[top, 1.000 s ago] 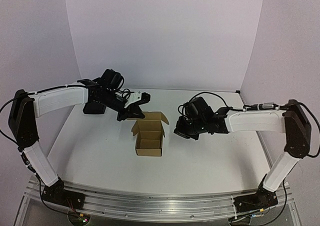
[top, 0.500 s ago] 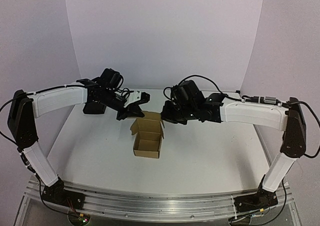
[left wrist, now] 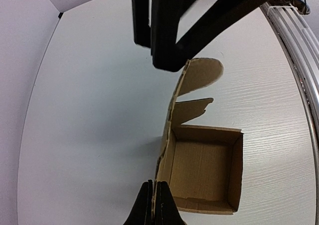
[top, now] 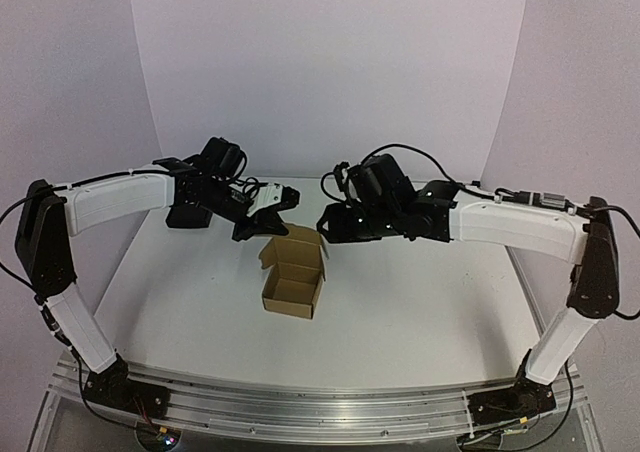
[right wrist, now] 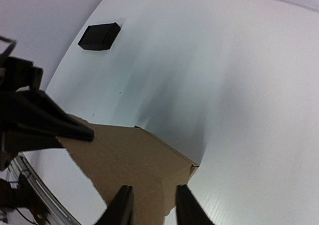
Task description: Fold the paper box
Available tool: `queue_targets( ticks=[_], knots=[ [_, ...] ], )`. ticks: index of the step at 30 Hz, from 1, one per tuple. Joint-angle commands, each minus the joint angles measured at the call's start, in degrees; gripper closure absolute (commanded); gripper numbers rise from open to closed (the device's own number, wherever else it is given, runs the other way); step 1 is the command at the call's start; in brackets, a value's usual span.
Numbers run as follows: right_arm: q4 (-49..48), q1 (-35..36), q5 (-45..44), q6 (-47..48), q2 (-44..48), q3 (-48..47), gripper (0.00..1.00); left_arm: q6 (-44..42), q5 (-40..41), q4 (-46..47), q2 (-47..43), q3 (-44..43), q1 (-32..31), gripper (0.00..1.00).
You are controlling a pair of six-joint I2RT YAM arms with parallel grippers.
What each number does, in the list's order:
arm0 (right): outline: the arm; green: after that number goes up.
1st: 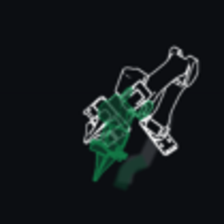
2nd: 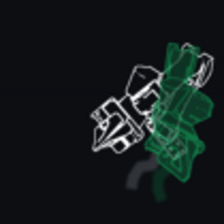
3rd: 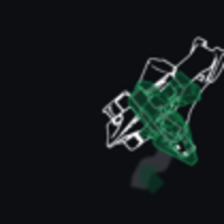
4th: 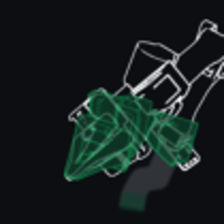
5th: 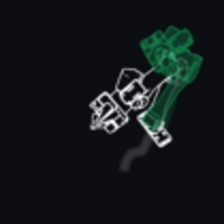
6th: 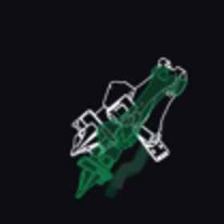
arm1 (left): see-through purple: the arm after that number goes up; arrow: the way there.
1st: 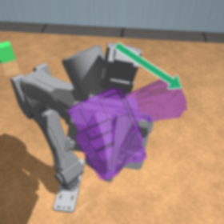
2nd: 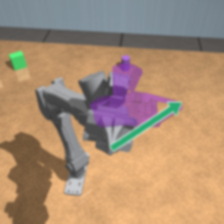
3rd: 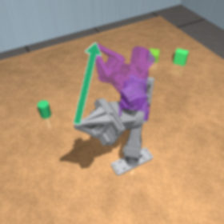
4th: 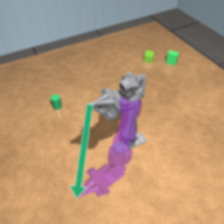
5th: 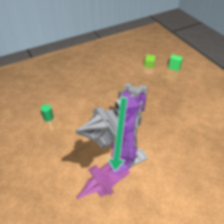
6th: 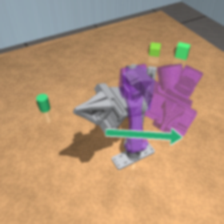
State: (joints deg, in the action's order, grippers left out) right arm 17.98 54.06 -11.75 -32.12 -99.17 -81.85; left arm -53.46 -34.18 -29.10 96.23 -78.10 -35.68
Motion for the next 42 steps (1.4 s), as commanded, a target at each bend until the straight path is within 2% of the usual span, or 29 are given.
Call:
queue_targets(
  ticks=[1, 2, 4, 7, 14, 19, 23, 27, 34, 37, 42],
  knots=[
    [-1.30, 1.11, 3.01, 21.99, 7.29, -0.72, 0.41, -1.57, -1.16, 1.37, -2.34, 0.17, -0.13, 1.00],
    [-1.28, 1.13, 5.04, 24.63, 7.02, -0.69, 0.36, -1.60, -1.23, 1.33, -2.30, 0.23, -0.13, 1.00],
    [-1.31, 1.15, 8.57, 27.80, 5.91, -0.90, 0.32, -1.64, -1.30, 1.33, -2.33, 0.38, -0.11, 1.00],
    [-1.28, 1.13, 11.19, 31.69, 4.16, -1.55, 0.30, -1.39, -1.63, 1.35, -2.51, 0.53, -0.18, 1.00],
    [-1.18, 1.05, 8.32, 43.14, -2.12, -6.25, 0.30, -2.14, -2.69, 0.42, -2.39, 0.44, -0.13, 1.00],
    [-1.03, 0.10, 8.97, 47.37, -5.85, -9.44, 0.41, -2.49, -3.78, 0.18, -2.27, -0.03, -0.14, 1.00],
    [-1.01, -1.44, 10.44, 48.35, -6.21, -8.35, 0.58, -2.98, -4.07, 0.26, -2.27, 0.06, -0.09, 1.00],
    [-1.01, -2.92, 11.64, 49.85, -5.54, -6.92, 0.53, -3.31, -4.56, 0.43, -2.36, 0.24, -0.08, 1.00],
    [-1.04, -5.28, 17.35, 47.07, -2.66, -3.28, 0.52, -3.54, -4.27, 0.44, -2.26, 0.02, 0.00, 1.00],
    [-1.15, -5.29, 17.59, 45.29, -2.30, -1.83, 0.59, -3.28, -4.01, 0.43, -2.04, -0.13, 0.00, 1.00],
    [-1.76, -5.26, 19.20, 43.40, -2.27, -1.60, 0.76, -2.60, -3.82, 0.06, -1.96, -0.22, 0.00, 1.00]
  ],
)
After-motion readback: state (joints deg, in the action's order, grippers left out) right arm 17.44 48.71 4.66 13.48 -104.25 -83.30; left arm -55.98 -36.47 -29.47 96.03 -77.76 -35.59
